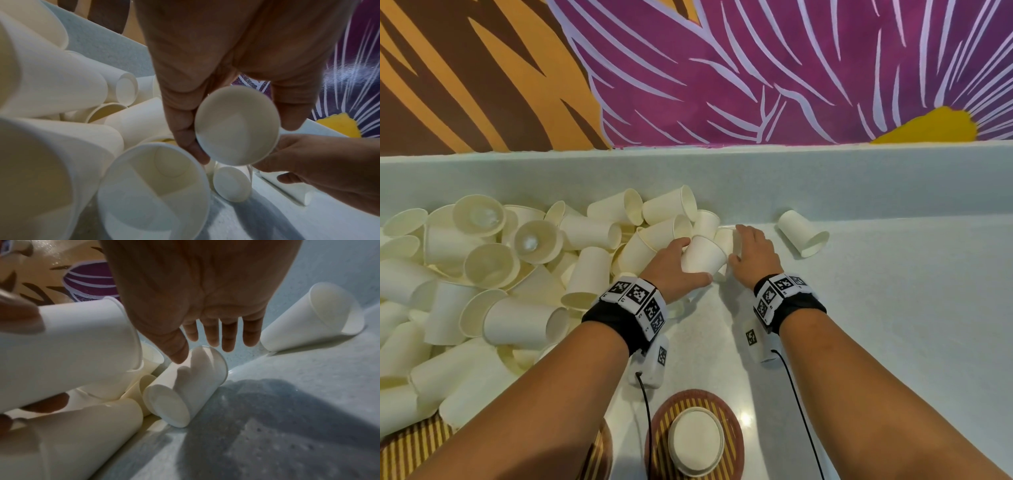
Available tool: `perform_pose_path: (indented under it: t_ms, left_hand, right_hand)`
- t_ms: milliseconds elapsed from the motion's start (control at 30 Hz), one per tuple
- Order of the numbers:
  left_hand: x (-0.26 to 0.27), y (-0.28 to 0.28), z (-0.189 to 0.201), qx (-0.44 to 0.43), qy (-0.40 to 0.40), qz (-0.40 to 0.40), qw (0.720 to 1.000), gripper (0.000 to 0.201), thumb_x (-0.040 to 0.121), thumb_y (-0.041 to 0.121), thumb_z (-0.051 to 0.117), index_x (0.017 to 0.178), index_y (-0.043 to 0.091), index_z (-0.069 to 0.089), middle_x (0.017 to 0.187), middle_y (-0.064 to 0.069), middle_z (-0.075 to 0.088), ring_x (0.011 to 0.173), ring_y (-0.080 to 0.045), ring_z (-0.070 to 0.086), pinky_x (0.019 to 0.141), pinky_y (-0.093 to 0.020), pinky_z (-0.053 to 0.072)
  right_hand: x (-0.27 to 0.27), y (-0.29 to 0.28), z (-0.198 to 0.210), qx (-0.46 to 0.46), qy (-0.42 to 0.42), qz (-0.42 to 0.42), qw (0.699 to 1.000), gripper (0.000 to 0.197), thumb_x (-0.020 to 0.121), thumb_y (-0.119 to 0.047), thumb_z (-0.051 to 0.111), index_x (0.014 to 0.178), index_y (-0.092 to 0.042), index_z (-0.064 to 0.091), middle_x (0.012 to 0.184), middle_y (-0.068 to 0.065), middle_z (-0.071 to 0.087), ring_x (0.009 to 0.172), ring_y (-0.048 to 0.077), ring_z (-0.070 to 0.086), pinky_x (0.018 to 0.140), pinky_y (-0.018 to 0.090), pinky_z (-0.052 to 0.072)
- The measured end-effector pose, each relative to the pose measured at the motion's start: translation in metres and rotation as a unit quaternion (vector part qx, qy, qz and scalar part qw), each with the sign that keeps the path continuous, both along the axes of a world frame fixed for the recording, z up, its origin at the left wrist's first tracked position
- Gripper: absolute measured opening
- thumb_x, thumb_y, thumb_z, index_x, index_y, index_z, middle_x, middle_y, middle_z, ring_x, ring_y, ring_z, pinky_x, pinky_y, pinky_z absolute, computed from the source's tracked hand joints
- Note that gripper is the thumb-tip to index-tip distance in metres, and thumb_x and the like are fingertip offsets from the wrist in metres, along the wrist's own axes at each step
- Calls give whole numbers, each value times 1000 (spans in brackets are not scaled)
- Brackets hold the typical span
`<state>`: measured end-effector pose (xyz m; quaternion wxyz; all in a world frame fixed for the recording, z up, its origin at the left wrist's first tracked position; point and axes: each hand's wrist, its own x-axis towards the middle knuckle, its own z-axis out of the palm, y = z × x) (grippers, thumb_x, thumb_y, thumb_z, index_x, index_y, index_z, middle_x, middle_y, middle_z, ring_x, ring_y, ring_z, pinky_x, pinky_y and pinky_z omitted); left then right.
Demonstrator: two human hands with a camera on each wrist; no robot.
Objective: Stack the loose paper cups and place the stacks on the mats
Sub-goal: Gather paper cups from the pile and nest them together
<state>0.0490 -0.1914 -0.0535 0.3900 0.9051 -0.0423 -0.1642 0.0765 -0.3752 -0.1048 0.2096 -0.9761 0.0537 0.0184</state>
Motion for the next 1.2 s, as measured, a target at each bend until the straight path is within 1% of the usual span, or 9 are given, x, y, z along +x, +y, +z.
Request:
perform_pose_path:
  t_ms: [100,267,367,467,567,767,900,1033,1200]
  left_hand:
    - [0,1,1,0,1,-1,1000,84,77,32,76,145,17,30,132,-4,51,112,-20,52,87,-28,40]
    - [1,4,0,9,-9,-2,1000,86,73,33,79,143,17,32,128,-3,52,105,-17,52,84,-28,40]
    - [3,5,-2,22,-10,2,1000,86,69,37,79,141,20,35,125,-4,54,106,-21,54,84,-32,44]
    - [2,2,-2,31,1,-1,1000,82,73,36,77,141,19,34,125,-3,55,104,-21,55,84,-32,44]
    - [0,-3,-2,21,13,1,1000,83,75,34,76,142,21,30,123,-1,54,99,-19,53,83,-32,43]
    - [-1,-15,0,-18,-7,-2,1000,85,72,31,77,142,21,29,126,1,50,105,-18,53,84,-33,46]
    - [-1,-15,-2,12,-13,1,1000,86,57,55,72,131,29,35,114,1,54,97,-20,58,84,-46,53]
    - [1,-12,-5,29,-9,2,1000,92,48,62,66,129,30,35,113,0,53,96,-21,58,83,-46,53]
    - [3,-10,-6,34,3,1,999,91,47,61,65,127,30,36,112,0,54,95,-20,58,82,-46,54]
  right_hand:
    - [1,5,1,-11,33,4,999,70,90,-27,54,150,-22,18,145,8,36,128,32,37,100,46,37]
    - [1,9,7,130,-8,0,991,55,91,-13,53,143,-20,36,140,8,46,128,29,45,107,45,38]
    - [-2,4,26,148,-122,-24,981,42,94,-5,45,136,-14,47,131,10,50,115,26,55,99,32,43]
    - [-7,0,52,174,-201,-49,963,39,96,-3,42,134,-12,50,125,10,51,101,16,53,85,17,35]
    - [-12,0,68,198,-231,-49,951,39,97,-4,43,133,-14,52,121,7,51,97,9,47,86,14,33]
    - [-23,8,64,277,-127,47,951,34,95,-4,43,121,-13,64,121,7,62,112,18,56,101,28,42]
    - [-13,-18,50,212,-153,-90,961,35,93,-3,44,123,-11,61,132,10,47,119,23,50,101,21,33]
    - [-9,-47,27,146,-31,-263,953,48,85,-4,44,131,-14,52,142,15,28,121,37,44,101,38,39]
    - [-1,-54,14,136,63,-263,953,45,86,-6,43,131,-5,47,138,20,37,116,39,48,96,40,44]
